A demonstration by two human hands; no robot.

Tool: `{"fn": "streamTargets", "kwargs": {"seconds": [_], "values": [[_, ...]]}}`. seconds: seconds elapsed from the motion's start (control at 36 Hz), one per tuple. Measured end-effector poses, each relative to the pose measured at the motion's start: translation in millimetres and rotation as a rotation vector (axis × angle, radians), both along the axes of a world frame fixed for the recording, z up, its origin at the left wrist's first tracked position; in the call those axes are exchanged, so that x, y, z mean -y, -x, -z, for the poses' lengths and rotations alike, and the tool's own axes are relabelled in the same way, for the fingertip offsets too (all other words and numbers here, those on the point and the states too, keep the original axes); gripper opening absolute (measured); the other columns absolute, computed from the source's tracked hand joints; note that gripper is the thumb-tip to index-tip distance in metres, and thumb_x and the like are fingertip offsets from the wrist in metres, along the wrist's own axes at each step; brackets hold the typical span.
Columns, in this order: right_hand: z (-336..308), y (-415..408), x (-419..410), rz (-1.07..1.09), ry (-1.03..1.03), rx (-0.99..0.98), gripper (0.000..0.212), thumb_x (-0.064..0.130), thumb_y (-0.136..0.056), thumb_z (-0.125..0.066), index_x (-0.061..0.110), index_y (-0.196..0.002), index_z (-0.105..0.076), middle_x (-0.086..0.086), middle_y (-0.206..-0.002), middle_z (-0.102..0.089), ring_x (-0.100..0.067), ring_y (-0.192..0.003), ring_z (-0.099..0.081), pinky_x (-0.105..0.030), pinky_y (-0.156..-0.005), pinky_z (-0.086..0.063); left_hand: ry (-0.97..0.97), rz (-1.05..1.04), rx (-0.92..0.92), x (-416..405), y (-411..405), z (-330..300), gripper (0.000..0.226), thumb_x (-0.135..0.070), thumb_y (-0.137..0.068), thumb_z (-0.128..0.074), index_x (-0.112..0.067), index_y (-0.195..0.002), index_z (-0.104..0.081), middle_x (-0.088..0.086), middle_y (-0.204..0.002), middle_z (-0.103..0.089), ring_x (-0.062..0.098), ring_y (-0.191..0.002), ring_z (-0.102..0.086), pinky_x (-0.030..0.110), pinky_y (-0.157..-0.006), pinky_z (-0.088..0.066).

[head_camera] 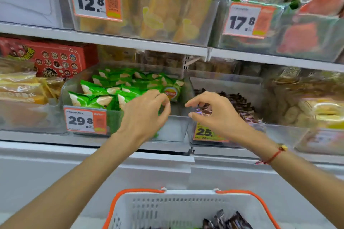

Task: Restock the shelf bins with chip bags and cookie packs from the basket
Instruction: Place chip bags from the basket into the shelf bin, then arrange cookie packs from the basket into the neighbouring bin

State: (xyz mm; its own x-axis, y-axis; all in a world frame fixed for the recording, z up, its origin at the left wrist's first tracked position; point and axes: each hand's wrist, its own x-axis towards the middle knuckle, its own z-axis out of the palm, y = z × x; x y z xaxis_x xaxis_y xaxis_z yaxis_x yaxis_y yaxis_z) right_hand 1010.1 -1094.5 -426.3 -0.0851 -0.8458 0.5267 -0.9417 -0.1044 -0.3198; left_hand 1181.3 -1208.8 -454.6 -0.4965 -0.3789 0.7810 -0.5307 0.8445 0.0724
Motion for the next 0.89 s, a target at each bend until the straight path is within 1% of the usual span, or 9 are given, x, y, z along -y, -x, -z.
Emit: {"fn": "streamTargets", "kwargs": {"seconds": [0.14,0.33,0.44,0.53,0.58,0.67,0.75,0.83,0.89], "values": [[35.4,0.9,-40.7,-0.01,-0.076,0.22,0.02,0.009,-0.075,-0.077,0.025,-0.087,-0.071,0.011,-0.076,-0.065,-0.006,-0.067,-0.057,-0.012,-0.063,-0.04,-0.359,0.001,0.211,-49.7,9.1,17.7,0.018,-0.038,-0.092,-0.049,-0.028,-0.095,-0.064,-0.009,-0.091,-0.066,0.021,-0.091,-0.062,0.029,-0.063,-0.035],[122.3,13.9,-74.4,0.097,-0.536,0.443,0.027,0.01,-0.074,-0.079,0.032,-0.079,-0.063,0.01,-0.068,-0.062,-0.004,-0.06,-0.054,-0.025,-0.068,-0.047,-0.679,-0.044,0.746,-78.9,37.6,80.2,0.023,-0.033,-0.09,-0.049,-0.025,-0.104,-0.067,0.001,-0.113,-0.066,0.027,-0.105,-0.059,0.029,-0.076,-0.038],[186.9,13.5,-92.5,0.143,-0.749,0.456,0.026,0.01,-0.074,-0.077,0.032,-0.079,-0.063,0.006,-0.072,-0.064,-0.009,-0.074,-0.062,-0.025,-0.075,-0.049,-0.881,-0.051,1.054,-92.5,45.6,131.1,0.029,-0.03,-0.095,-0.049,-0.008,-0.106,-0.064,0.011,-0.121,-0.063,0.03,-0.111,-0.059,0.033,-0.089,-0.046],[225.7,9.5,-100.9,0.179,-0.887,0.392,0.024,0.013,-0.078,-0.072,0.022,-0.099,-0.068,-0.003,-0.095,-0.067,-0.02,-0.097,-0.064,-0.029,-0.083,-0.049,-0.997,-0.049,1.147,-107.7,39.0,175.2,0.026,-0.026,-0.094,-0.05,-0.008,-0.109,-0.063,0.012,-0.116,-0.064,0.03,-0.107,-0.06,0.034,-0.086,-0.046],[246.0,8.6,-105.7,0.18,-0.943,0.364,0.038,0.02,-0.08,-0.073,0.018,-0.117,-0.062,-0.006,-0.117,-0.061,-0.023,-0.109,-0.058,-0.03,-0.089,-0.045,-1.132,-0.018,1.157,-117.2,34.6,204.1,0.023,-0.024,-0.094,-0.051,-0.008,-0.105,-0.064,0.011,-0.098,-0.063,0.029,-0.091,-0.059,0.031,-0.075,-0.042],[272.1,8.5,-116.0,0.204,-0.945,0.282,0.06,0.027,-0.082,-0.07,0.015,-0.136,-0.047,-0.009,-0.137,-0.047,-0.025,-0.129,-0.042,-0.032,-0.104,-0.037,-1.35,0.0,1.013,-130.1,33.4,242.6,0.027,-0.02,-0.096,-0.047,-0.004,-0.076,-0.055,0.005,-0.067,-0.044,0.02,-0.061,-0.042,0.028,-0.065,-0.034],[292.6,9.0,-132.2,0.232,-1.021,0.221,0.071,0.029,-0.09,-0.06,0.015,-0.15,-0.025,-0.007,-0.153,-0.026,-0.029,-0.142,-0.024,-0.039,-0.113,-0.029,-1.614,0.005,0.742,-141.1,35.2,273.6,0.035,-0.02,-0.1,-0.045,-0.017,-0.065,-0.041,0.003,-0.063,-0.035,0.014,-0.054,-0.032,0.026,-0.057,-0.031],[307.0,10.3,-147.3,0.235,-1.111,0.184,0.074,0.029,-0.093,-0.059,0.018,-0.152,-0.015,-0.004,-0.158,-0.009,-0.03,-0.144,-0.012,-0.043,-0.115,-0.025,-1.829,0.057,0.627,-156.7,46.5,284.7,0.029,-0.03,-0.103,-0.04,-0.008,-0.112,-0.057,0.005,-0.091,-0.052,0.018,-0.078,-0.054,0.032,-0.07,-0.041],[310.8,9.8,-150.8,0.255,-1.067,0.201,0.068,0.027,-0.09,-0.065,0.017,-0.146,-0.028,-0.004,-0.153,-0.019,-0.03,-0.14,-0.018,-0.041,-0.11,-0.032,-1.825,0.078,0.575,-165.0,54.8,291.3,0.046,-0.033,-0.102,-0.041,-0.004,-0.138,-0.045,0.007,-0.117,-0.054,0.025,-0.107,-0.056,0.033,-0.083,-0.043]]}}
